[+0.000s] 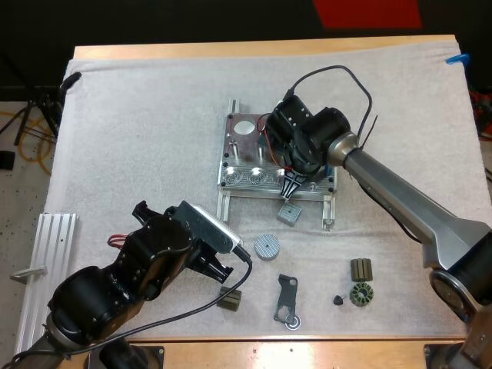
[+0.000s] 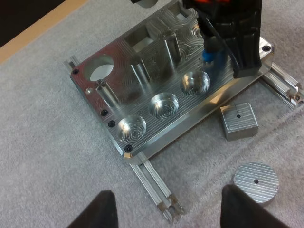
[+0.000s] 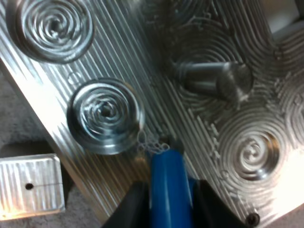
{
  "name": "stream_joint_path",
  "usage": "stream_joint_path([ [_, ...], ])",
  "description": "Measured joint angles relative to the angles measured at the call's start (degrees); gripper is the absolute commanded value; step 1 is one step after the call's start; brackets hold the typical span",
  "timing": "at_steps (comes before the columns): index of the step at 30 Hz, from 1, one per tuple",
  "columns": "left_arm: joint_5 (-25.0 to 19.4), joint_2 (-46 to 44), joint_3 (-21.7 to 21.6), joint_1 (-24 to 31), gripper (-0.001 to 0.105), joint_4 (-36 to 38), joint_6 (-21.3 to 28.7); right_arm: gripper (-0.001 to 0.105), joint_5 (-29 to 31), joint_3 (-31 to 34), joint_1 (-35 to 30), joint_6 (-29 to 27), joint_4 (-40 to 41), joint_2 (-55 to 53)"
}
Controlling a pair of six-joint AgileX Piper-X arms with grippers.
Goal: Load cells from right to left
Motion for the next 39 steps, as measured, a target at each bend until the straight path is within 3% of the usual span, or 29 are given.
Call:
stream_joint_path([
  [39, 0.00, 0.00, 0.00, 0.00, 0.048, 0.00, 0.00, 0.001, 2.03, -0.12, 0.00, -0.94, -1.33, 2.29],
])
